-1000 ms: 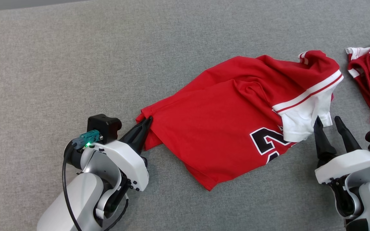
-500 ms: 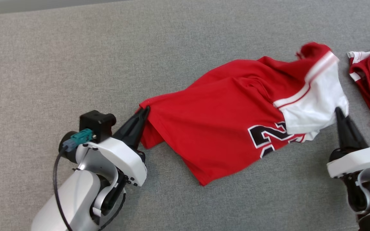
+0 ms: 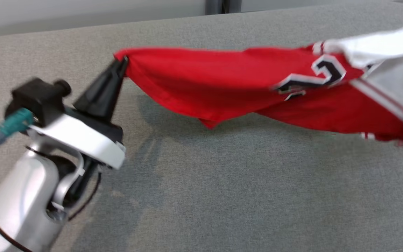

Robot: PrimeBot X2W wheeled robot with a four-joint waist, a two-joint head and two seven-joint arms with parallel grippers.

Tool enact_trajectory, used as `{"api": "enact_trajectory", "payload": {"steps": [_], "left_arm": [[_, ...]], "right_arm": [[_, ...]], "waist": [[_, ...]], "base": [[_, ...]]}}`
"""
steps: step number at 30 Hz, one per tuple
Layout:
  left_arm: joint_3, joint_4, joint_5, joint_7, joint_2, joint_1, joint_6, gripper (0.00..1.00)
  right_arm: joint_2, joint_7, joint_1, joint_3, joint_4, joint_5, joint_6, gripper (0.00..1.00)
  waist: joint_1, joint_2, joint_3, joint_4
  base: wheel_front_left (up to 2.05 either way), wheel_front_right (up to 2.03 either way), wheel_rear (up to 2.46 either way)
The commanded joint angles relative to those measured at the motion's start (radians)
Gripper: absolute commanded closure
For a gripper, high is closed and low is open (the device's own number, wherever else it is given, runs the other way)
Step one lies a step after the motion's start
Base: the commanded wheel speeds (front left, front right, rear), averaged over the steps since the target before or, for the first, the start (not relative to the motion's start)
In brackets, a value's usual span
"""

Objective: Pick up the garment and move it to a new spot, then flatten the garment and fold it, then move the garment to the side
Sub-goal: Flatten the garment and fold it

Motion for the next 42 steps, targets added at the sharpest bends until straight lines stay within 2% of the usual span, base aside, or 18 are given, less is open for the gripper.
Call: {"api": "enact_trajectory", "payload": {"steps": [1,7,12,16,27,32,34,42], "left_arm": [[0.013,-0.013,-0.014,0.004,0.005,-0.029,-0.006,1.00],[0.059,-0.056,0.000,0.021,0.033,-0.152,-0.013,1.00],[0.073,-0.071,0.027,0.036,0.047,-0.221,0.004,1.00],[0.068,-0.068,0.032,0.041,0.045,-0.224,0.010,1.00],[0.044,-0.022,0.005,0.022,0.025,-0.100,0.035,1.00],[0.017,0.037,-0.029,-0.008,-0.013,-0.004,0.034,1.00],[0.000,0.077,-0.044,-0.025,-0.031,0.040,0.024,1.00],[-0.052,0.238,-0.079,-0.090,-0.093,0.163,-0.001,1.00]], "right_arm": [[-0.008,0.017,-0.028,-0.008,-0.022,0.004,0.000,1.00],[-0.015,0.087,-0.176,-0.034,-0.114,0.011,0.000,1.00],[-0.009,0.131,-0.259,-0.042,-0.130,-0.013,0.000,1.00],[0.011,0.154,-0.264,-0.030,-0.123,-0.021,0.000,1.00],[0.059,0.147,-0.134,-0.006,-0.050,-0.043,0.000,1.00],[0.088,0.121,-0.036,0.016,0.014,-0.062,0.000,1.00],[0.113,0.102,0.014,0.030,0.059,-0.054,0.000,1.00],[0.140,0.014,0.171,0.083,0.283,-0.045,0.000,1.00]], "waist": [[0.0000,-0.0001,-0.010,0.009],[0.0000,-0.0001,-0.040,0.028],[0.0000,-0.0001,-0.054,0.036],[0.0000,-0.0001,-0.054,0.035],[0.0000,-0.0001,-0.036,0.032],[0.0000,-0.0001,-0.022,0.032],[0.0000,-0.0001,-0.013,0.032],[0.0000,-0.0001,0.015,0.032]], "base": [[0.00,0.00,0.00],[0.00,0.00,0.00],[0.00,0.00,0.00],[0.00,0.00,0.00],[0.00,0.00,0.00],[0.00,0.00,0.00],[0.00,0.00,0.00],[0.00,0.00,0.00]]}}
